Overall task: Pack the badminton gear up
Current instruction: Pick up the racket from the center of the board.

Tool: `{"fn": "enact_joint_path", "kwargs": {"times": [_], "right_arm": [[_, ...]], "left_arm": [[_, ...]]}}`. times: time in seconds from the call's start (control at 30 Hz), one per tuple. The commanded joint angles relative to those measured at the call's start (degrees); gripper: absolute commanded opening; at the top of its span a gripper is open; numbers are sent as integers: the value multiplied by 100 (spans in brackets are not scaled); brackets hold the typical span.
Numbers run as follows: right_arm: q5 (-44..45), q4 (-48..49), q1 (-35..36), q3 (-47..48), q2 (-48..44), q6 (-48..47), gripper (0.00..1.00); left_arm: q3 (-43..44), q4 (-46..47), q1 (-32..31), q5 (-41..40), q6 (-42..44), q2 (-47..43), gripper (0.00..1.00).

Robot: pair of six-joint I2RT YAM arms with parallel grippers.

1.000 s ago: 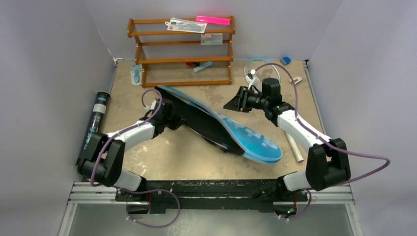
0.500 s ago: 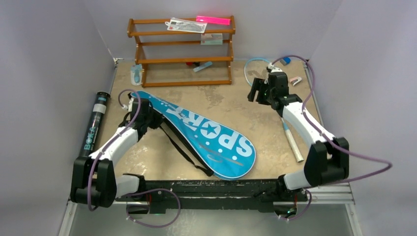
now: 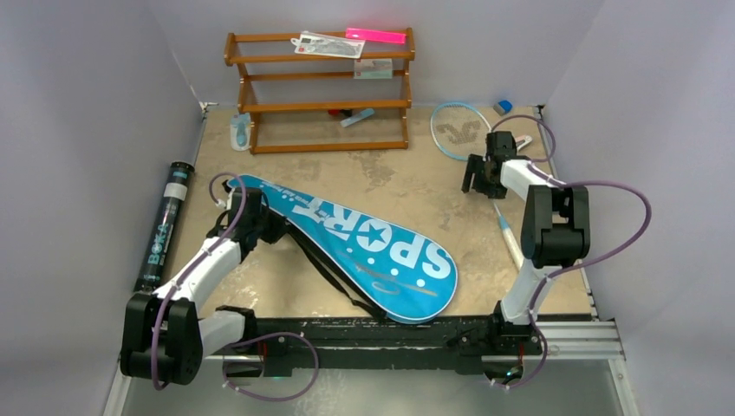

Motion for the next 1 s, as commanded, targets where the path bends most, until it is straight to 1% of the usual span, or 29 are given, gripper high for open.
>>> {"fn": "enact_joint_path", "kwargs": {"times": [0.0, 0.1, 0.17, 0.3, 0.43, 0.57, 0.7, 0.8, 0.87, 0.97], "right_arm": [[416, -181, -158, 295, 161, -221, 73], [695, -316, -172, 497, 480, -305, 73], [589, -340, -173, 512, 488, -321, 72], [95, -146, -173, 391, 80, -368, 72], [362, -215, -243, 561, -208, -454, 73], [426, -456, -504, 902, 138, -532, 73], [528, -617, -536, 1165, 329, -522, 73], [421, -915, -542, 1462, 489, -464, 70], [380, -922, -542, 1460, 489, -428, 68], [567, -963, -542, 1531, 536, -414, 68]], "left_arm": [[50, 93, -12, -65, 46, -214, 0], [-112, 160, -12, -36, -100, -299, 0], [-229, 257, -12, -27, -141, -333, 0], [-268, 285, -12, -87, -160, -283, 0], [-183, 235, -12, -91, -139, -266, 0], [-171, 198, -12, -85, -142, -304, 0], [-228, 249, -12, -39, -93, -305, 0], [-262, 301, -12, -27, -55, -306, 0], [-261, 276, -12, -26, -45, -305, 0], [-254, 255, -12, -9, -45, -329, 0]]}}
